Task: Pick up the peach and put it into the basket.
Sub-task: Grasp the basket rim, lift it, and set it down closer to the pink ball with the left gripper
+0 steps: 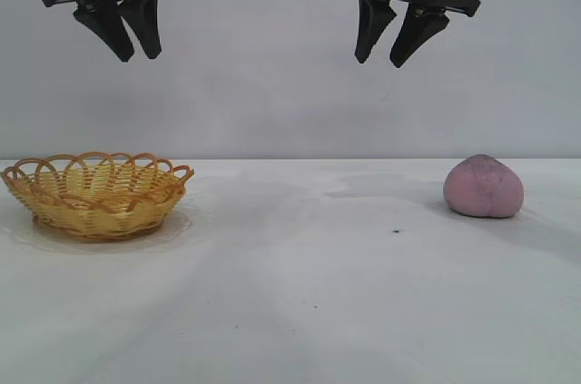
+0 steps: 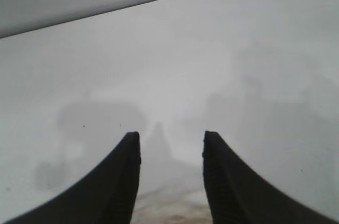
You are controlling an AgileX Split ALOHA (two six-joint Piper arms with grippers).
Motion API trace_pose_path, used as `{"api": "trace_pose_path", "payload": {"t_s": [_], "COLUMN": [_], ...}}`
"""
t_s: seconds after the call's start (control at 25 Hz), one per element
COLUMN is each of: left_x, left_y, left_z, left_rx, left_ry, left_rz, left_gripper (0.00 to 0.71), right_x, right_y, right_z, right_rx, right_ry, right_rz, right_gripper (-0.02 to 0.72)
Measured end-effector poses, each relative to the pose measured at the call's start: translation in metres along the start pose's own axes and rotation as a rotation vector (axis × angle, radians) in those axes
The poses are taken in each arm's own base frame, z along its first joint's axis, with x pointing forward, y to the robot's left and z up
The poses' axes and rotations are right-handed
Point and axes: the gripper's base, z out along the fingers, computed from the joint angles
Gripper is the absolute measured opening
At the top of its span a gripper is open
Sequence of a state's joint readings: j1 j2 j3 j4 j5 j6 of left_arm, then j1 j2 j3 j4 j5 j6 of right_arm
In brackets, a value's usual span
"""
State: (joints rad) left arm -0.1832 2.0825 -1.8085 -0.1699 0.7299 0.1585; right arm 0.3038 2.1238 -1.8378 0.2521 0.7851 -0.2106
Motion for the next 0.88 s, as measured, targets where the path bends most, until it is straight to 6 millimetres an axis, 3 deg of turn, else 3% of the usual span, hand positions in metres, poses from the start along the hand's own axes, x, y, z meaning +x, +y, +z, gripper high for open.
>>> {"api": "trace_pose_path", "payload": {"t_s": [0.4,0.56,0.72,0.88], "left_x": [0.001,0.011,0.029,0.04], "left_y": [0.0,0.0,0.018,0.044], "left_z": [0.0,-0.001,-0.004,-0.004], "left_rx": [0.001,0.0,0.03,0.073], "left_ry": [0.007,0.123,0.307,0.378], "left_rz": [0.001,0.034,0.067,0.046], "left_gripper": [0.23,0.23,0.23,0.23], "right_x": [0.0,0.001,0.003,0.003], "right_y": [0.0,0.0,0.0,0.0], "right_z": [0.0,-0.001,-0.001,-0.001], "right_rx": [0.0,0.0,0.003,0.002], "right_ry": [-0.002,0.013,0.035,0.041], "right_rz": [0.0,-0.004,-0.011,-0.012], "right_gripper": [0.365,0.365,0.365,0.365]}}
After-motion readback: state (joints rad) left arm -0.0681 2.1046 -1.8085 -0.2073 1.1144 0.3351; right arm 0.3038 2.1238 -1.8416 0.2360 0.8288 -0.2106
